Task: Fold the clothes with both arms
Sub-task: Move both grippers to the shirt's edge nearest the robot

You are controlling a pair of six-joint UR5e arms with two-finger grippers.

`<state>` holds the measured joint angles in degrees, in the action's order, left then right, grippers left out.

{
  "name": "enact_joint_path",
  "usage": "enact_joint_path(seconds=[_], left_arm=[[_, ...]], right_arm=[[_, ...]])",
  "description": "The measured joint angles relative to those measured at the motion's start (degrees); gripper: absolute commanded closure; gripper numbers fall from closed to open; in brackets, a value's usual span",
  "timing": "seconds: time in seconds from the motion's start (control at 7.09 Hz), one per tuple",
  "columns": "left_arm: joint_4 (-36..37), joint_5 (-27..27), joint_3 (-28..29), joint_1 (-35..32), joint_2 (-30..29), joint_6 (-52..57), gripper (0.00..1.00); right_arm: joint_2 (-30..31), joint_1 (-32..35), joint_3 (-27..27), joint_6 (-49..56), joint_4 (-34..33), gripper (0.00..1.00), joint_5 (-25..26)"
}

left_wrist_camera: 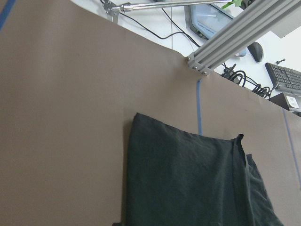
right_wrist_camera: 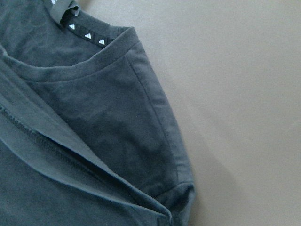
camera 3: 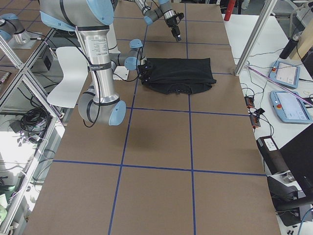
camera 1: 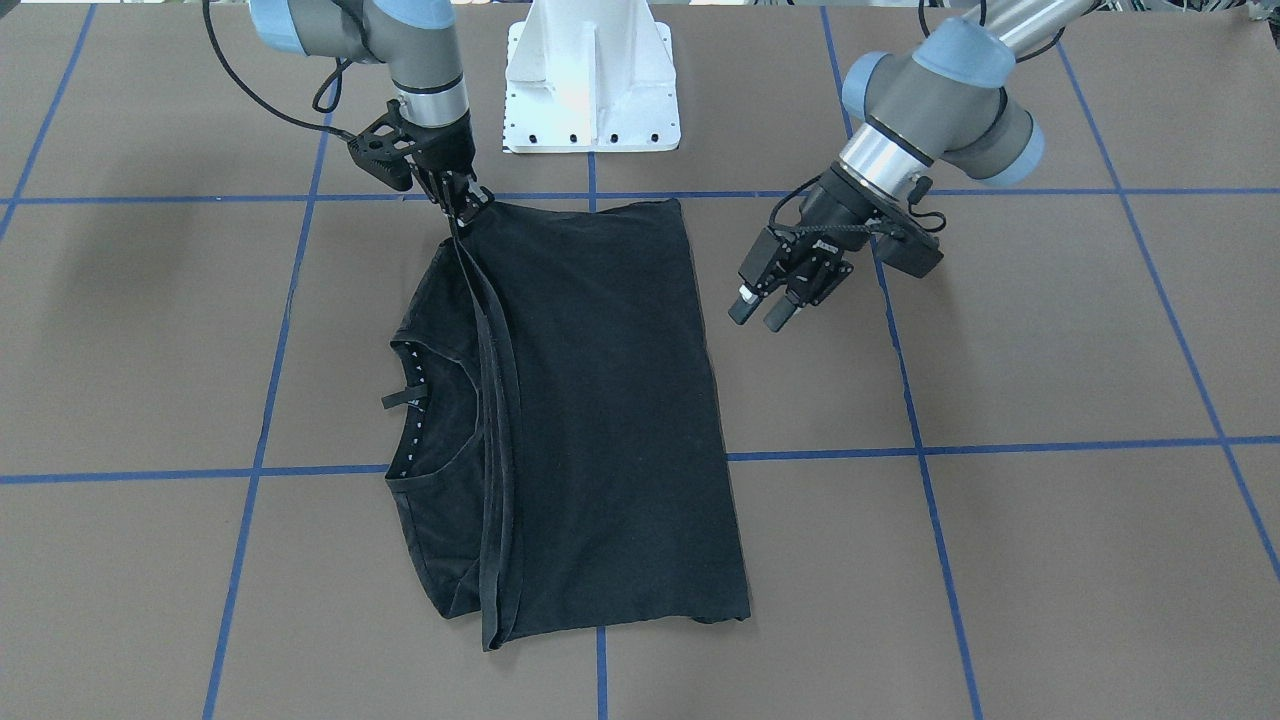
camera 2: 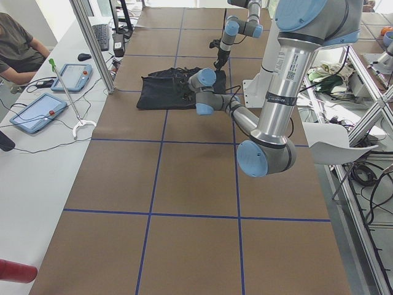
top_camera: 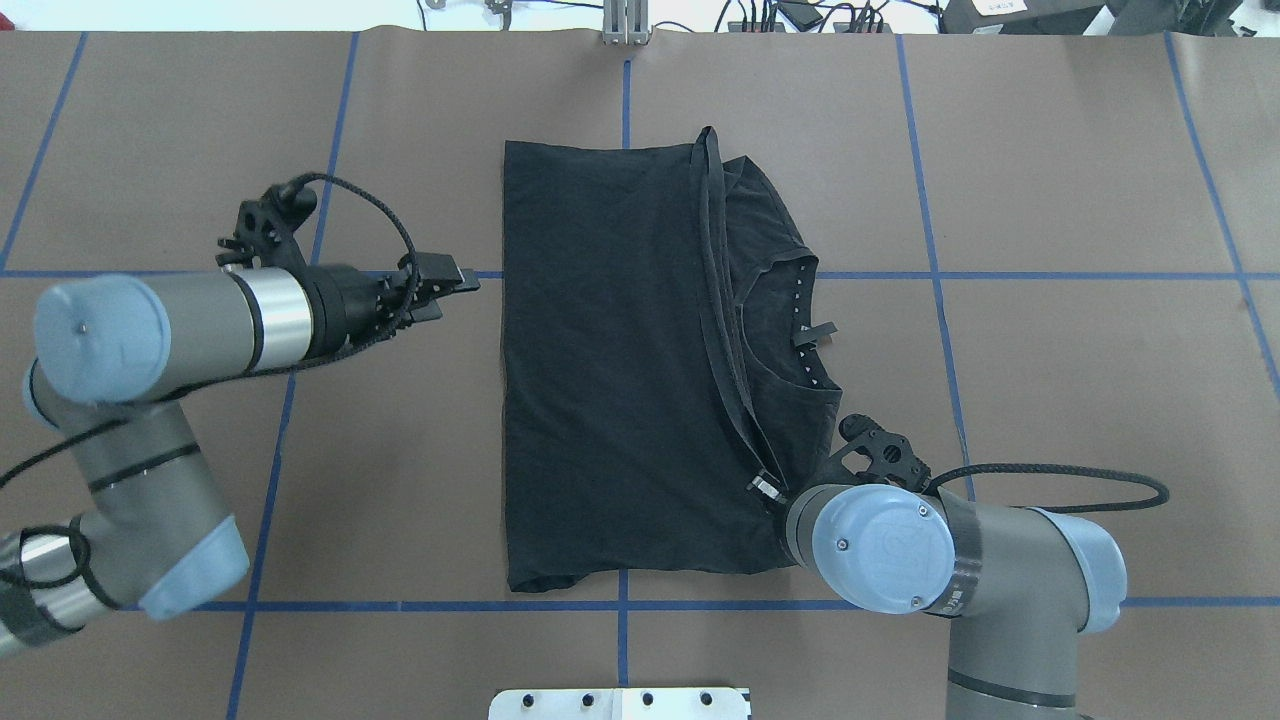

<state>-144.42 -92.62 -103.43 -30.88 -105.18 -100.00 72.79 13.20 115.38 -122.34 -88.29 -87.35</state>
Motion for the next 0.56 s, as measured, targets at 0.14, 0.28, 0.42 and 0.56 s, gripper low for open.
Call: enact_joint_path(seconds=[0.14, 0.28, 0.42, 0.56], left_arm=[[0.40, 6.35, -1.60, 6.41, 1.95, -4.38, 0.33], [1.16, 11.34, -2.22, 12.11, 3.25, -7.75, 0.36], [2.40, 14.71, -2.51, 16.98, 3.98, -10.83, 0.38], [3.87, 16.76, -2.63, 20.54, 4.20, -12.52, 0.41]], right_arm=[[0.57, -0.13, 0.65, -0.11, -0.02, 1.00, -0.07], [1.10, -0.29, 1.26, -0.15, -0.03, 1.00, -0.09], [1.37, -0.42, 1.64, -0.17, -0.03, 1.00, -0.10], [1.47, -0.52, 1.81, -0.17, -0.04, 1.00, -0.10]])
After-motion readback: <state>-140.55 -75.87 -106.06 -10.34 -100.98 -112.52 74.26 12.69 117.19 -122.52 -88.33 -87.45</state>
